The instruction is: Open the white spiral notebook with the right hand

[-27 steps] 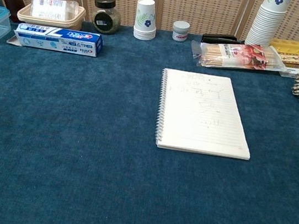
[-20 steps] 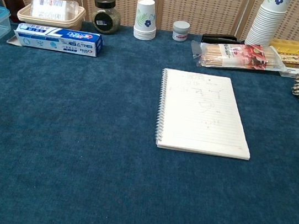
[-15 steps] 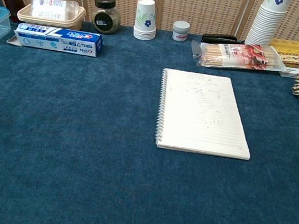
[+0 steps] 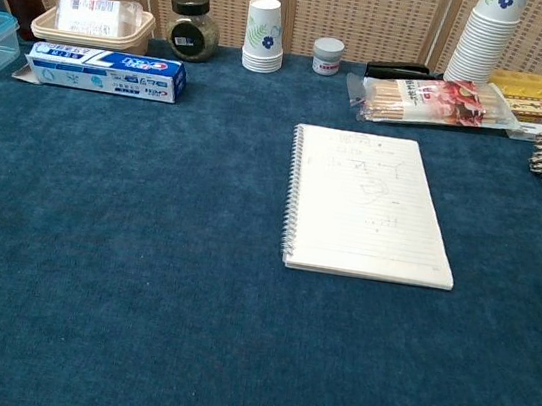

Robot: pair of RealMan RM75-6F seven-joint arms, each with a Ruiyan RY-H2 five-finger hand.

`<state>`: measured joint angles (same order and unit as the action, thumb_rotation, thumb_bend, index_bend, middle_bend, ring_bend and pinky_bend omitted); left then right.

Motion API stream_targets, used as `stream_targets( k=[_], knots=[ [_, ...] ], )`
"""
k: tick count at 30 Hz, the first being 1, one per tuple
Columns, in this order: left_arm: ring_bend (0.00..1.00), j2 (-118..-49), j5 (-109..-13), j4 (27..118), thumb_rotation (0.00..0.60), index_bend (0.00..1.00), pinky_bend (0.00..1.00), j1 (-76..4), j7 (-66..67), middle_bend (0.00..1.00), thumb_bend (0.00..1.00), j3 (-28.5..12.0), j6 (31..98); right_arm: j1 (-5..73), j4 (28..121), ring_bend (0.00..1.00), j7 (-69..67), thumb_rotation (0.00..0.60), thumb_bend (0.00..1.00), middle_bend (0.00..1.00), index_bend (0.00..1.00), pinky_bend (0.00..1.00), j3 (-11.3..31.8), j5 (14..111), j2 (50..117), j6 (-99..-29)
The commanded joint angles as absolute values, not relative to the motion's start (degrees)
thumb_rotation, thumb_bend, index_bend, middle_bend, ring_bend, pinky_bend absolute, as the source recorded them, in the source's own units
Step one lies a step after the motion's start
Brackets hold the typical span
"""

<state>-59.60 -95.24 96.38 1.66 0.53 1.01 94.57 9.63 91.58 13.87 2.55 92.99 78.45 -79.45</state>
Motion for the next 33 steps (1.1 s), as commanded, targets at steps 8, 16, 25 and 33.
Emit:
stream_targets(
  k=[8, 16, 25, 33],
  knots=[
    [0.00, -59.3, -95.3, 97.6, 0.600, 0.10, 0.00, 0.2, 1.1, 0.05, 0.25, 0.5, 92.7, 14.9, 88.0, 0.04, 18.0, 0.600, 0.12, 0.11, 0.03, 0.12, 5.5, 88.5, 86.7, -73.2],
    [0.00, -59.9, -94.6, 97.9, 0.600, 0.10, 0.00, -0.9, 1.7, 0.05, 0.25, 0.4, 90.7, 17.7, 83.3, 0.04, 20.5, 0.600, 0.12, 0.11, 0.03, 0.12, 6.8, 87.1, 92.0, -71.9],
    [0.00, -60.3, -93.7, 97.0, 0.600, 0.10, 0.00, -1.2, 1.1, 0.05, 0.25, 0.4, 89.9, 19.4, 79.2, 0.04, 21.0, 0.600, 0.12, 0.11, 0.03, 0.12, 6.6, 86.1, 95.3, -70.8],
    [0.00, -60.7, -93.1, 96.0, 0.600, 0.10, 0.00, -1.2, 0.4, 0.05, 0.25, 0.5, 89.7, 20.4, 76.5, 0.04, 20.6, 0.600, 0.12, 0.10, 0.03, 0.12, 5.6, 86.2, 96.7, -70.3]
  ],
)
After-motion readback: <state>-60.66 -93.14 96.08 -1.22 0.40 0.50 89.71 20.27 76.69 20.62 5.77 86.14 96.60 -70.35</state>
